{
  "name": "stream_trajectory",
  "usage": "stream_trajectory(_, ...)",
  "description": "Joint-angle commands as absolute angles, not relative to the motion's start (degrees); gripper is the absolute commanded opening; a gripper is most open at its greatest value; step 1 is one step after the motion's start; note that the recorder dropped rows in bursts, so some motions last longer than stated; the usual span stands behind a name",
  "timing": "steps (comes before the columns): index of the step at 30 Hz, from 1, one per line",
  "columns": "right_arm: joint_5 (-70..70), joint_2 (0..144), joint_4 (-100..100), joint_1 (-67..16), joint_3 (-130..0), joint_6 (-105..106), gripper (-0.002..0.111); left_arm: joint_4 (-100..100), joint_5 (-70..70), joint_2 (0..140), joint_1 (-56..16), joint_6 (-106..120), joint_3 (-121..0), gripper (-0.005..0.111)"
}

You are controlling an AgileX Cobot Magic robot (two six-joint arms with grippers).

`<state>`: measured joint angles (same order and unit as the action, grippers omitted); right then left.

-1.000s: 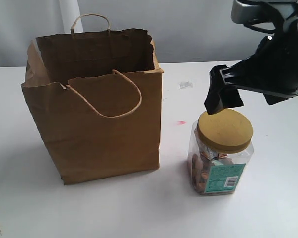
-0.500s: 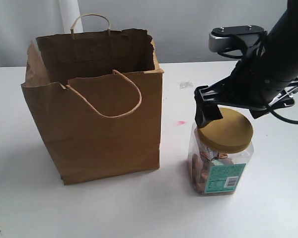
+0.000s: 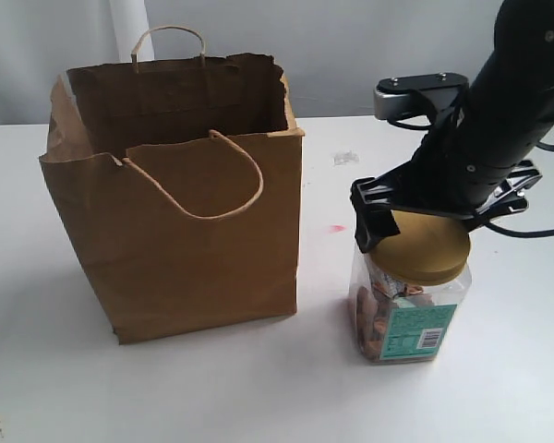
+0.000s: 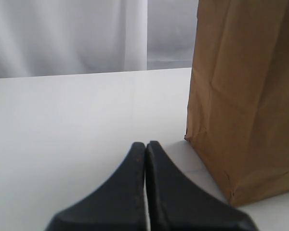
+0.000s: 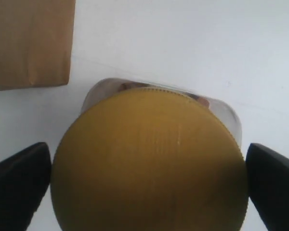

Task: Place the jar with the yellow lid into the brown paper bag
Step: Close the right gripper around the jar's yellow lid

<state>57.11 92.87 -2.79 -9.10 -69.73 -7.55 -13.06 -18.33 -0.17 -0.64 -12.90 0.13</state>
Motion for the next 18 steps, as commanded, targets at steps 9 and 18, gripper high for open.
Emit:
stream_trajectory(9,57.92,93.49,-2.20,-9.26,-69.99,-7.73,0.096,-12.85,-17.79,0.00,-0.94,-13.12,0.00,0.001)
stream_trajectory(18,58.70,93.49,-3.06,-9.26,-70.13,-7.73,0.012,-12.85,-17.79,0.00,-0.94,-13.12,0.00,0.001)
